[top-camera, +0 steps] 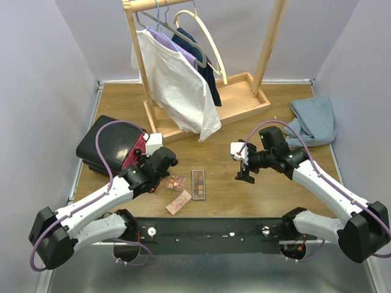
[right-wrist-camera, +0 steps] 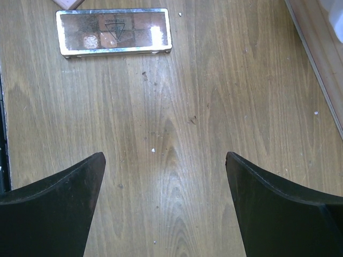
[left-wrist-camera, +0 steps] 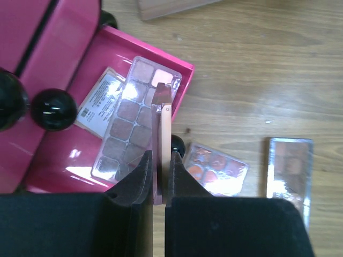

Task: Organize the makeup
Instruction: Place the makeup at the center of the board.

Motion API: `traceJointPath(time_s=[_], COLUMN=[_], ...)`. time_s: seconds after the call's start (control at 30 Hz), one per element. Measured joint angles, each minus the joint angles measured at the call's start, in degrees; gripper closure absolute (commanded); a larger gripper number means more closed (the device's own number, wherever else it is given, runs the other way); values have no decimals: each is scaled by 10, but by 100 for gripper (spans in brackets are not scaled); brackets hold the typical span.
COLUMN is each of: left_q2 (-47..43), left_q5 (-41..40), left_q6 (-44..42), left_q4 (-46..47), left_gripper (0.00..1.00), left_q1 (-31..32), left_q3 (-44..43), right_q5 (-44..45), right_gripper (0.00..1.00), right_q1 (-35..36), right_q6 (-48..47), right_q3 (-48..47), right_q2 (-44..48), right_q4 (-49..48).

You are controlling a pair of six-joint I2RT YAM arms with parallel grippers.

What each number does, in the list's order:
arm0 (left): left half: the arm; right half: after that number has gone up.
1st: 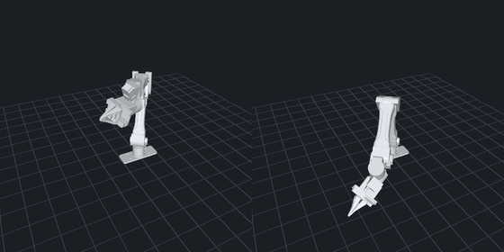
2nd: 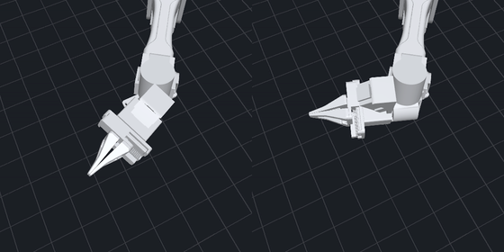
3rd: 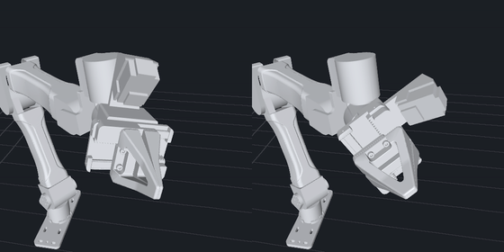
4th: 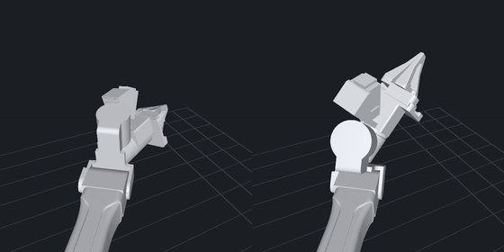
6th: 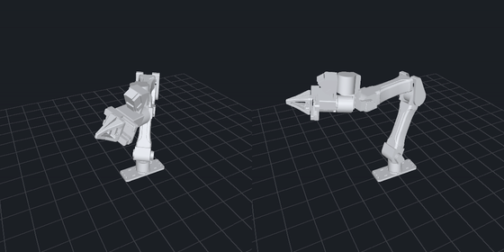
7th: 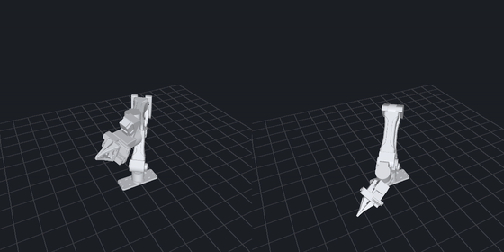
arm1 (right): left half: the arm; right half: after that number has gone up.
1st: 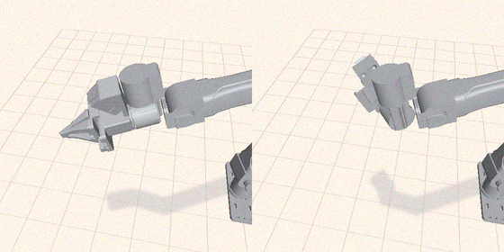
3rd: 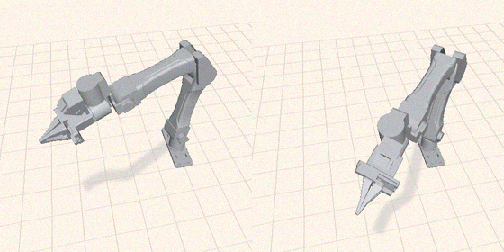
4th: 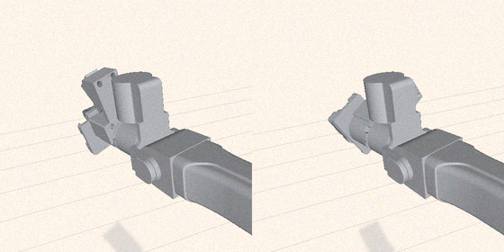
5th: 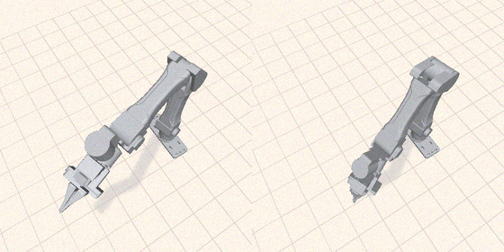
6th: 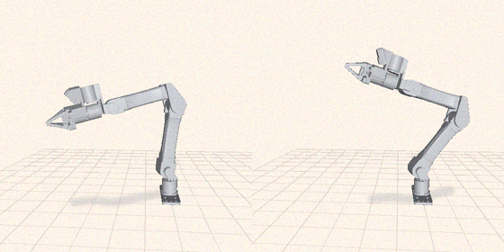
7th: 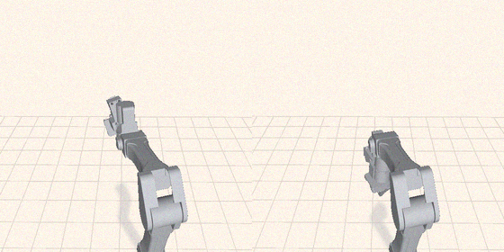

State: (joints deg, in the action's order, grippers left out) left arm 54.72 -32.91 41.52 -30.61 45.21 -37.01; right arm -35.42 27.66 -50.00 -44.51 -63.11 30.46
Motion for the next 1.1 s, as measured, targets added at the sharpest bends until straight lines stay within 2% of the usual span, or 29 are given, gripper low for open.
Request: traceJointPath(time_s=[0.23, 0.57, 0.67, 0.9, 1.1], left_q2=[28, -9, 15, 133, 142], left_q5=[-39, -50, -68, -71, -39], left_q6=[-22, -54, -61, -65, -77], left_q4=[-26, -24, -31, -41, -34], left_gripper=[95, 95, 97, 98, 98], left_q1=[-1, -1, -2, -5, -5], left_q3=[-24, -28, -37, -59, -59], right_q5=[2, 4, 4, 4, 4], right_gripper=[0, 0, 0, 0, 0], right_q1=[0, 0, 0, 0, 0], right_q6=[0, 0, 0, 0, -2], right_q3=[0, 0, 0, 0, 0], right_q2=[0, -3, -3, -4, -4], right_q4=[0, -3, -4, -4, -4])
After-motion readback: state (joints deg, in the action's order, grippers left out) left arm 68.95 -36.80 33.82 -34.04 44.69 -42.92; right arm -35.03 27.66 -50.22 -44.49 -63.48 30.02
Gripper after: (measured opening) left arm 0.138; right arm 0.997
